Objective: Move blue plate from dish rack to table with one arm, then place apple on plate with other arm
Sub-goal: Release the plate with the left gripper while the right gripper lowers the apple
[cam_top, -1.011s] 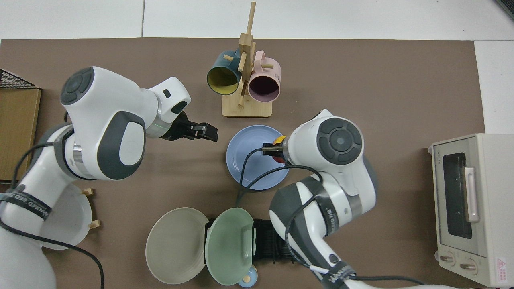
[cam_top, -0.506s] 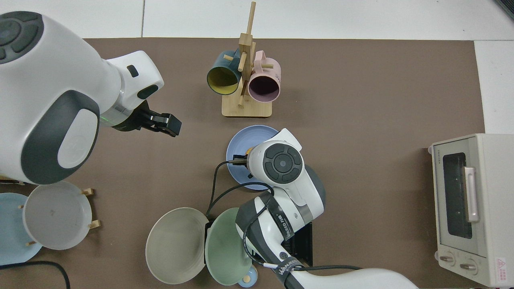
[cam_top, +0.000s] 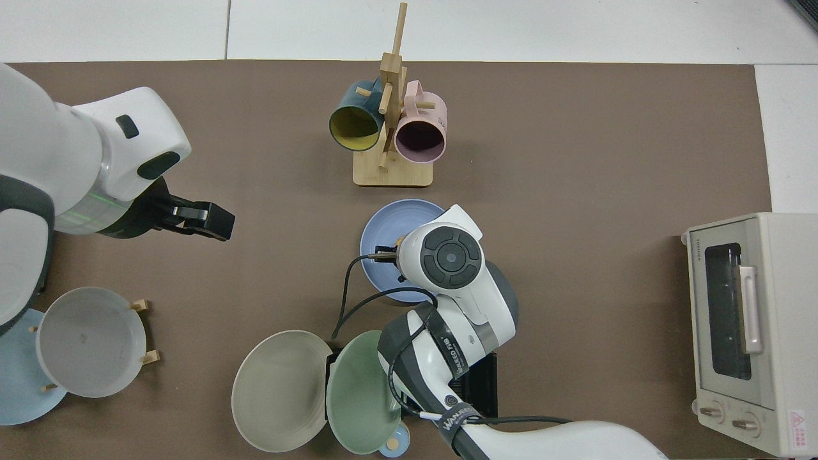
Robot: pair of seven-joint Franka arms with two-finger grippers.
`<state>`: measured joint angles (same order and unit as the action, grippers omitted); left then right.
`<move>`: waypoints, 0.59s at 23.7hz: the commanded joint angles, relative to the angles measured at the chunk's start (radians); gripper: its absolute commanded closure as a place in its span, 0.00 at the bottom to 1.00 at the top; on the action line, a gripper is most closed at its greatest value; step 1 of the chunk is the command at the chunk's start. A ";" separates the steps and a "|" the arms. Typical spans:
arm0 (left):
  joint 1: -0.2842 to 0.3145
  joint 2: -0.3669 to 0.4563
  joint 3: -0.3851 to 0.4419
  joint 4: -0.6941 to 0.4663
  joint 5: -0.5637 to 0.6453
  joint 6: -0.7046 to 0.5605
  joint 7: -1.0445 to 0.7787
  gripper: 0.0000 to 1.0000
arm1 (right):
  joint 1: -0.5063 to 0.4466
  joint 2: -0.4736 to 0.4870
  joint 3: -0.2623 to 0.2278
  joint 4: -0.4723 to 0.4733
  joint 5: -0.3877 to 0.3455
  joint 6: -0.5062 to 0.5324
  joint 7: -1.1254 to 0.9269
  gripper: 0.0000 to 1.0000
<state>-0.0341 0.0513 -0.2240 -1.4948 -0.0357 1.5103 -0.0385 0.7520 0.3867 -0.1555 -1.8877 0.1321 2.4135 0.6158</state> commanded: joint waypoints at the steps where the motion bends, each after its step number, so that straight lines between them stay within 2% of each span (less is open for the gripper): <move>1: -0.012 -0.100 0.041 -0.157 0.020 0.059 0.017 0.01 | -0.016 -0.014 0.004 -0.022 0.012 -0.013 -0.014 0.73; 3: -0.012 -0.103 0.055 -0.180 0.017 0.088 0.019 0.00 | -0.020 -0.012 0.004 -0.021 0.014 -0.004 -0.016 0.68; 6: -0.009 -0.097 0.071 -0.176 0.014 0.079 0.017 0.00 | -0.020 0.003 0.004 -0.018 0.014 0.012 -0.014 0.55; 7: -0.009 -0.097 0.074 -0.176 0.019 0.076 0.019 0.00 | -0.019 0.004 0.004 -0.018 0.014 0.019 -0.011 0.37; 8: -0.010 -0.102 0.074 -0.179 0.022 0.071 0.032 0.01 | -0.017 0.006 0.004 -0.011 0.014 0.018 -0.002 0.08; 9: -0.009 -0.102 0.074 -0.177 0.022 0.059 0.054 0.01 | -0.011 0.006 0.004 -0.001 0.012 0.010 -0.002 0.00; 14: 0.002 -0.106 0.074 -0.179 0.020 0.042 0.060 0.00 | -0.037 -0.020 -0.004 0.094 0.014 -0.089 -0.002 0.00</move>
<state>-0.0340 -0.0174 -0.1578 -1.6353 -0.0325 1.5568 0.0035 0.7417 0.3893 -0.1571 -1.8730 0.1325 2.4103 0.6157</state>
